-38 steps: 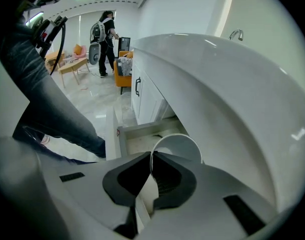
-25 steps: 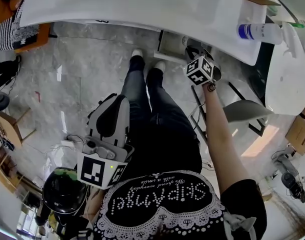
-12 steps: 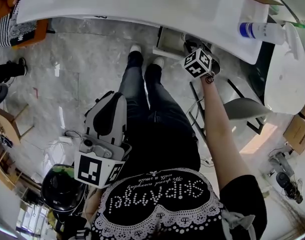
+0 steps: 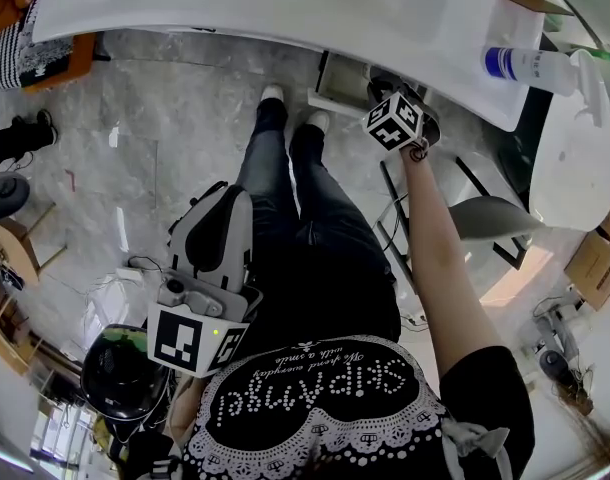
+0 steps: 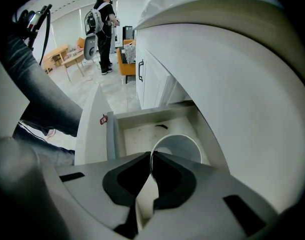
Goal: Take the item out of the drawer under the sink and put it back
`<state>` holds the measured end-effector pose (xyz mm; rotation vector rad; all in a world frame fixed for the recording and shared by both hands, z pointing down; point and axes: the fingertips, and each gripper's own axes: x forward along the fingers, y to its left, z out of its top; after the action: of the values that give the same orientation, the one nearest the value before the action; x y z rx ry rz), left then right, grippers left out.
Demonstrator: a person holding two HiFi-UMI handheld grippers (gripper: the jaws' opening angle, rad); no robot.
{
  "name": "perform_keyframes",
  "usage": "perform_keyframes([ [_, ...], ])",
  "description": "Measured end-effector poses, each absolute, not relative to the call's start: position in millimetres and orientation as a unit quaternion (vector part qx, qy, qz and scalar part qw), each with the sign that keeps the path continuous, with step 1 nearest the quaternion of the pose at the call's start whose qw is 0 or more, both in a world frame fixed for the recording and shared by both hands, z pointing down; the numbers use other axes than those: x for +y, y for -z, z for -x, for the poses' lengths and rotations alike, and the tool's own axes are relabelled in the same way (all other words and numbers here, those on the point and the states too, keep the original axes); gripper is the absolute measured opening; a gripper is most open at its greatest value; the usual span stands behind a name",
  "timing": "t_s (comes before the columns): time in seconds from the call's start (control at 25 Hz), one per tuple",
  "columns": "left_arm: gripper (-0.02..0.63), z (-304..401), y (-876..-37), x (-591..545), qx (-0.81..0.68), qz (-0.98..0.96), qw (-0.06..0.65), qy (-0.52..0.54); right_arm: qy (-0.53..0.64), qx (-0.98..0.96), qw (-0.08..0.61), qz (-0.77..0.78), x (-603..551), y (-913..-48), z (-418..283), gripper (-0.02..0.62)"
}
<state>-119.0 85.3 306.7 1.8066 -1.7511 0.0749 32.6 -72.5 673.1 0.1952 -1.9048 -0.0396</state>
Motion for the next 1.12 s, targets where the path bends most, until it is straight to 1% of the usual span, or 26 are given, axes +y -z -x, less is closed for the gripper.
perform_keyframes([
  [0.8,0.003,119,-310,84,-0.659,-0.681,0.317,-0.029,0.029,-0.801,0.595,-0.056,-74,-685,-27,0.028],
  [1.12,0.003,119,-310,84,-0.659,-0.681,0.318,-0.027,0.025,-0.804,0.592,-0.047,-73,-683,-27,0.029],
])
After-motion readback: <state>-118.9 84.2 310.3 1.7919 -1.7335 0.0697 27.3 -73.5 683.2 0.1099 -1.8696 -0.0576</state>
